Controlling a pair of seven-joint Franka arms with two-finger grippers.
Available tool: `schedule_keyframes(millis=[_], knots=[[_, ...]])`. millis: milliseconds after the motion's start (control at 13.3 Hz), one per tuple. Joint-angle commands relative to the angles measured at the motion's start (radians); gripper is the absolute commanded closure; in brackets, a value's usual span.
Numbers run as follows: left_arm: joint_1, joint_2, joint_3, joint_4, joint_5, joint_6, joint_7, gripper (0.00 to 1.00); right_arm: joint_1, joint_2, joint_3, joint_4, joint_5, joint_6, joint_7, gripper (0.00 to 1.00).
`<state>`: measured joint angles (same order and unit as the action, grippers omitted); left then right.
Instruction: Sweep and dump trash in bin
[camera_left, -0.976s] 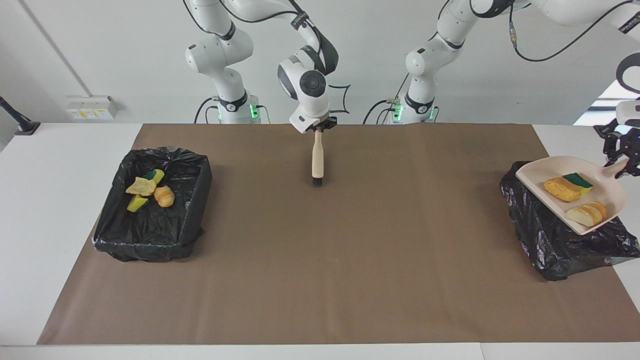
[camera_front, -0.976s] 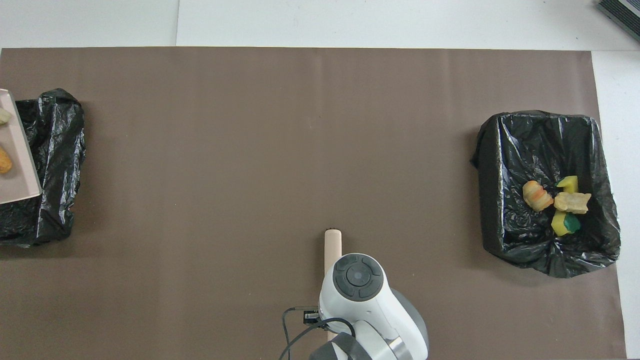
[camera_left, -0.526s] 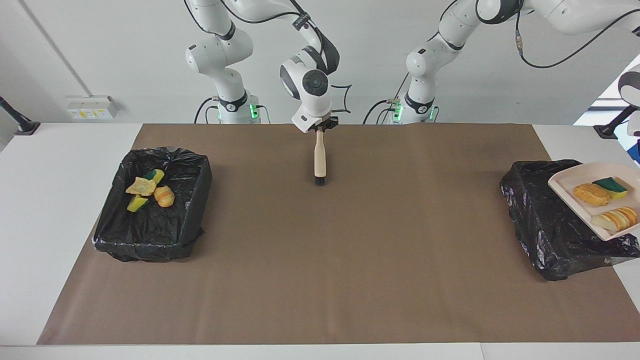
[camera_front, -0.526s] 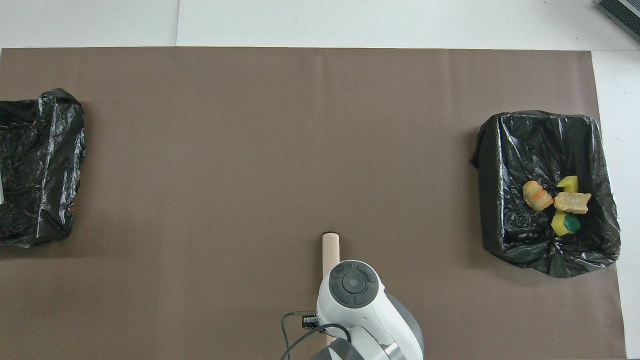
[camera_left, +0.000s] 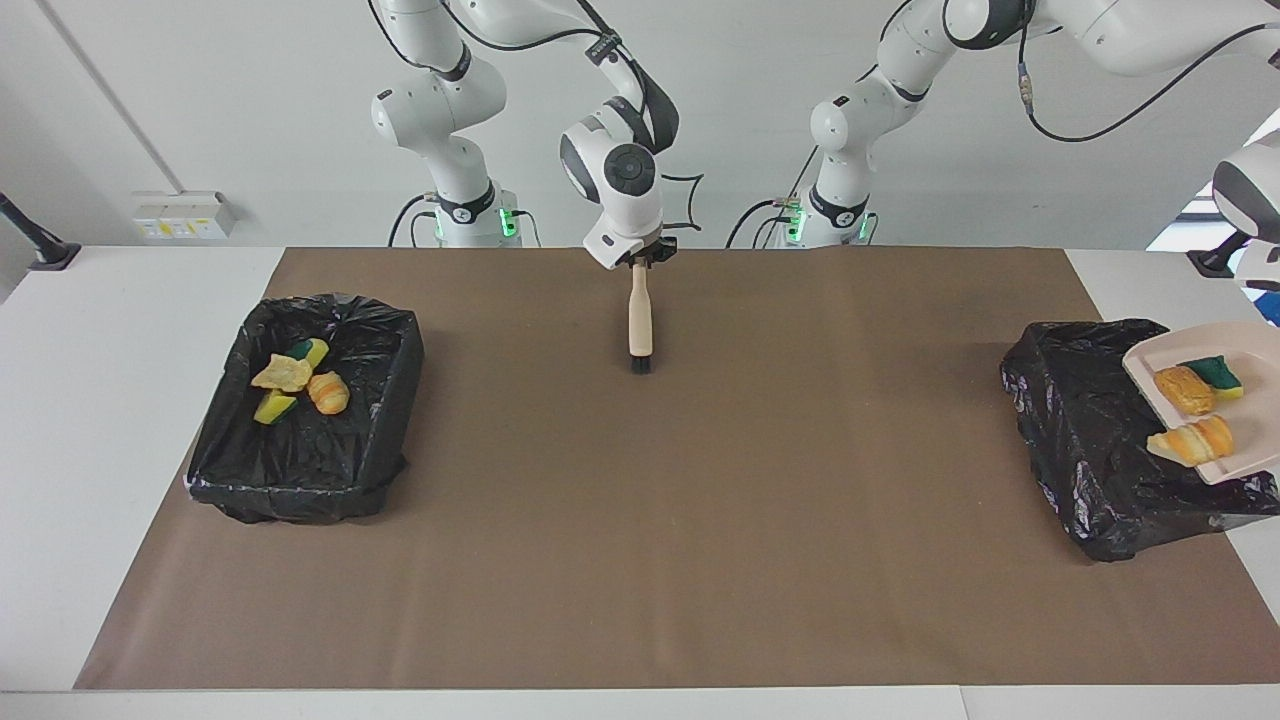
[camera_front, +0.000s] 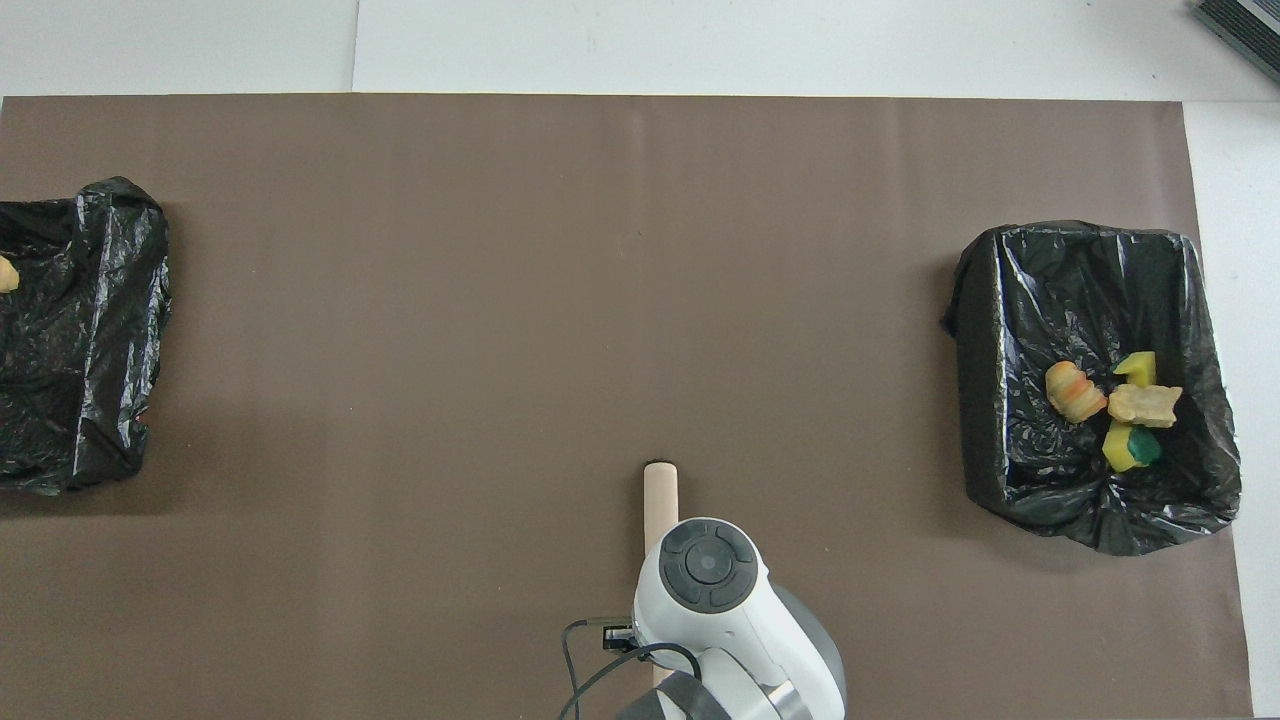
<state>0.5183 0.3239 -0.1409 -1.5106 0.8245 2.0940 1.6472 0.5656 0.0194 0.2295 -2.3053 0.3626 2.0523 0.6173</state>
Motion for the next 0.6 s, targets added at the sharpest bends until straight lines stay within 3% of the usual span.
schedule_keyframes(millis=[0, 150, 526], knots=[[-0.009, -0.04, 0.009, 0.001, 0.082, -0.011, -0.017, 1.0, -0.016, 0.043, -0.002, 0.056, -0.028, 0.012, -0.028, 0.0], [-0.035, -0.063, 0.01, 0.001, 0.12, -0.043, -0.017, 1.0, -0.058, 0.045, -0.006, 0.09, -0.076, 0.025, -0.021, 0.0], [-0.037, -0.098, 0.004, 0.004, 0.154, -0.066, -0.015, 1.0, -0.278, 0.042, -0.004, 0.222, -0.258, 0.037, -0.099, 0.0]])
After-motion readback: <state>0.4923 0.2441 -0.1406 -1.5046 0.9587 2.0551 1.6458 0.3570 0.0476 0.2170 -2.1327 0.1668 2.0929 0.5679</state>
